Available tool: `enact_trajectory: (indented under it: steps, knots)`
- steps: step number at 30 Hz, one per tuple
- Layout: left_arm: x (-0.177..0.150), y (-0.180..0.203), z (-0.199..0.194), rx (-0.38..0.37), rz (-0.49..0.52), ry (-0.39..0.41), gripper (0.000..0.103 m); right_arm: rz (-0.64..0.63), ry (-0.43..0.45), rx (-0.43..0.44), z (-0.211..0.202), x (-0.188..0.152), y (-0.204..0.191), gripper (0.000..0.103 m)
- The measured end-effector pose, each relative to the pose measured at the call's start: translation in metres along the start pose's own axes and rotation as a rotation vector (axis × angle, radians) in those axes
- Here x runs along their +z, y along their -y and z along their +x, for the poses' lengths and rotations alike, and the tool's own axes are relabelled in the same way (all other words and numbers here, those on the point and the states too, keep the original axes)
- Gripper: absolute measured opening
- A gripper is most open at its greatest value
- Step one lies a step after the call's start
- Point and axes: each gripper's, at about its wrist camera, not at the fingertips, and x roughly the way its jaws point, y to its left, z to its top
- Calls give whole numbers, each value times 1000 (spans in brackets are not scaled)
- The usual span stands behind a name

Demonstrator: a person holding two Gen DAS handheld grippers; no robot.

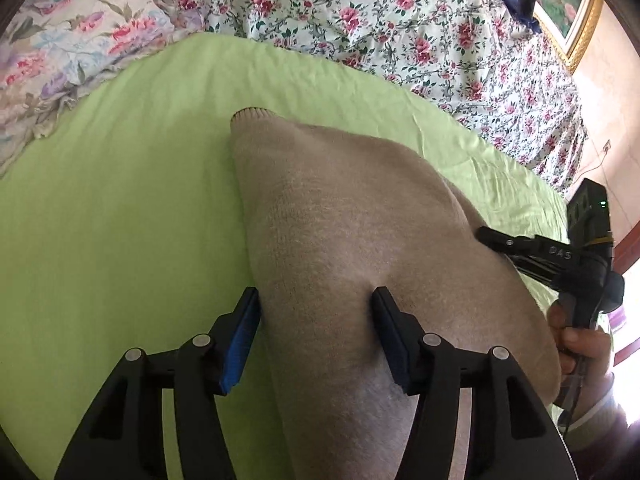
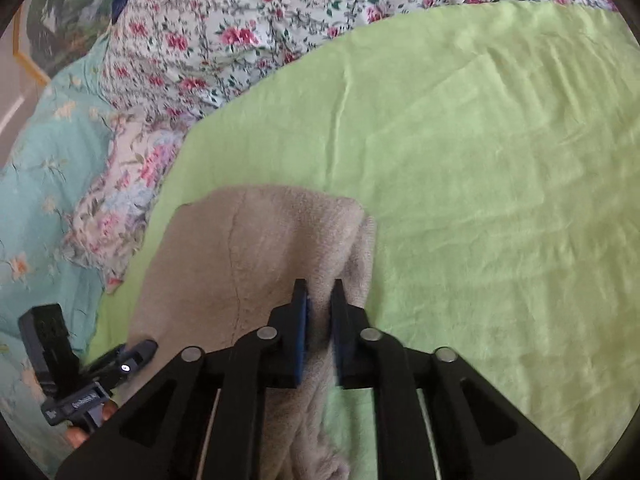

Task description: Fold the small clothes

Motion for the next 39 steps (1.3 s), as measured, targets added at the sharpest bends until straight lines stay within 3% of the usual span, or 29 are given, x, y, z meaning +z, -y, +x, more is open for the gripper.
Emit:
enact_trajectory:
  steps: [5, 9, 16, 17, 18, 19, 23, 27, 30, 32, 35, 37, 39]
  knots:
    - [-28, 9, -48, 3, 57, 42, 57, -63, 31, 8, -49, -20, -22, 19]
    - [-65, 11, -80, -4, 85, 45, 57, -90, 39, 38, -90, -67, -30, 36]
    - [-104, 13, -87, 2, 40, 0, 56, -132, -4, 15, -97, -131, -36, 40]
    - [-105, 10, -82, 7, 23, -14, 54, -136, -12, 5, -93, -132, -36, 39]
    - [-106, 6, -77, 0, -3, -30, 51, -140, -26, -11, -89, -134, -36, 31]
    - [-107, 2, -73, -15, -31, -47, 49, -149, -36, -26, -85, -134, -38, 8]
    - [-114, 7, -65, 5, -11, -68, 49, -173, -4, -58, -92, -132, -39, 9]
    - [-121, 12, -58, 29, 18, -98, 51, -143, -76, -109, -70, -141, -18, 9]
    - [-116, 11, -78, 21, 30, -50, 49, -99, -52, -104, -82, -137, -17, 18]
    - [-107, 13, -97, 10, 58, 11, 49, -98, 1, -127, -101, -129, -24, 18]
    - [-84, 22, -107, -67, 76, 70, 49, -129, 112, -107, -125, -112, -46, 18]
    - [-66, 31, -102, -109, 90, 100, 49, -147, 138, -27, -120, -96, -68, 18]
    - [-48, 33, -90, -128, 89, 115, 47, -172, 130, -28, -103, -85, -84, 18]
